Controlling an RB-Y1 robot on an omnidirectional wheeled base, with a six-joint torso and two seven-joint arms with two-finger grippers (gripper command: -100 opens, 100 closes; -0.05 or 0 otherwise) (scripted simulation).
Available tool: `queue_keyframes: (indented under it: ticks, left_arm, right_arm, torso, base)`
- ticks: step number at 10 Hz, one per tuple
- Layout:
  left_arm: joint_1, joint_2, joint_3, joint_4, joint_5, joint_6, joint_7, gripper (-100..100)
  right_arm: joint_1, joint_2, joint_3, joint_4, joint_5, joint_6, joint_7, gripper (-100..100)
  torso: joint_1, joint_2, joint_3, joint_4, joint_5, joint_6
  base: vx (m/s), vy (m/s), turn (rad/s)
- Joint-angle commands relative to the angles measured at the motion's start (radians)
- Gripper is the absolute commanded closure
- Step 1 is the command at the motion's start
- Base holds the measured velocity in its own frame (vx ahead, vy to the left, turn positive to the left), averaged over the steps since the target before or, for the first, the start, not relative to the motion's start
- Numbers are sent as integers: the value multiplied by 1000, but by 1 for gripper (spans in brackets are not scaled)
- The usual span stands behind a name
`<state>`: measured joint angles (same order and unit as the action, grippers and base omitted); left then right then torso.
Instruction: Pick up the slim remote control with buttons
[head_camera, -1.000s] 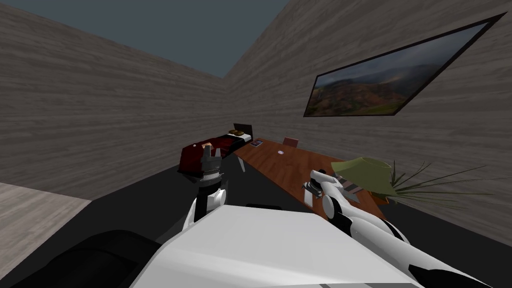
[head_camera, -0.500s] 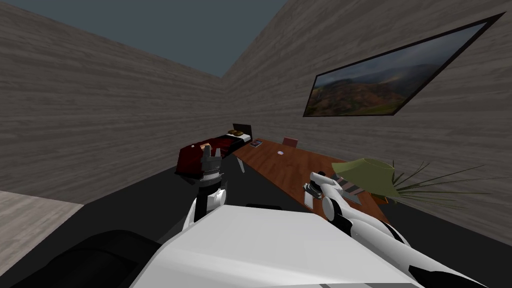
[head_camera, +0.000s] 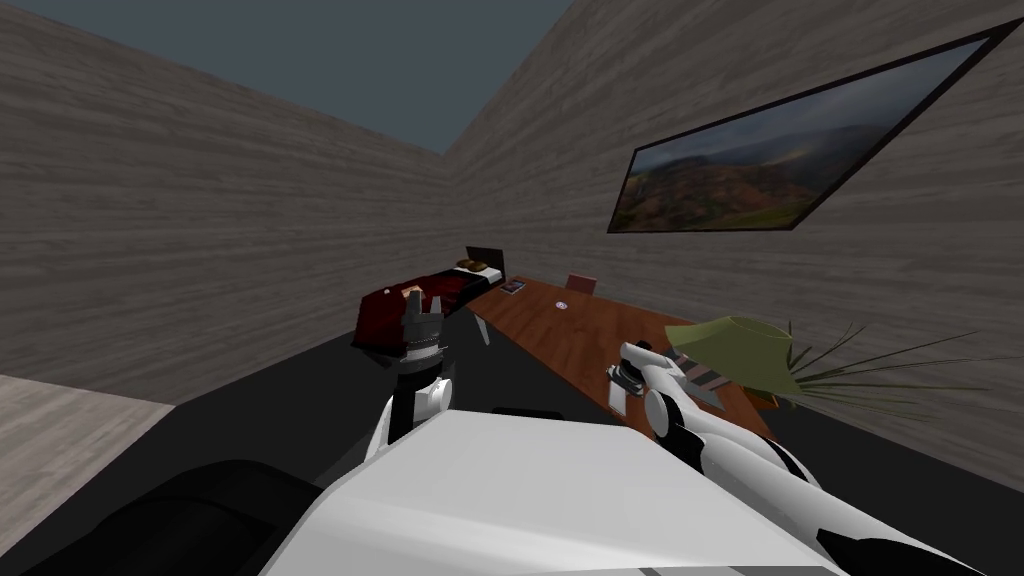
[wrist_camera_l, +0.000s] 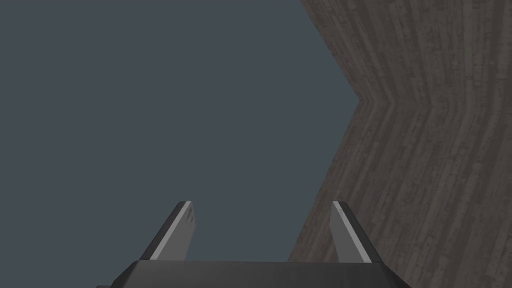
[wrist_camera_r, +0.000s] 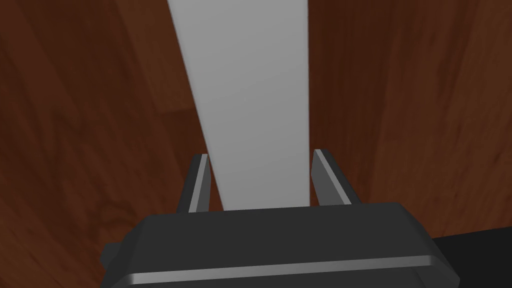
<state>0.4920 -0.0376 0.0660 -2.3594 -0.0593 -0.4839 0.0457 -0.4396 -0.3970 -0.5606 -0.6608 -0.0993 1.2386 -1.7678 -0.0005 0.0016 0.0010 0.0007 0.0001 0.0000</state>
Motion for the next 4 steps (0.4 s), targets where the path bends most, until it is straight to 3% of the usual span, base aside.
queue_keyframes:
  ticks: [1, 2, 3, 4]
  left_arm:
    - [0, 0, 0, 0, 0, 0, 0, 0]
    - [0, 0, 0, 0, 0, 0, 0, 0]
    - [0, 0, 0, 0, 0, 0, 0, 0]
    - [0, 0, 0, 0, 0, 0, 0, 0]
  right_arm:
    - [4, 3, 1, -41, 1, 35, -9, 100]
    - [-4, -2, 1, -46, 2, 49, -14, 100]
    - [-5, -2, 1, -32, 1, 34, -10, 100]
    - [-6, -3, 1, -33, 1, 37, -10, 0]
  torso:
    - [0, 0, 0, 0, 0, 0]
    - [0, 2, 1, 0, 0, 1]
    - [0, 3, 1, 0, 0, 1]
    - [0, 1, 1, 0, 0, 1]
  base:
    - [-71, -5, 50]
    - [-62, -2, 18]
    - [-25, -2, 3]
    - [-5, 0, -2]
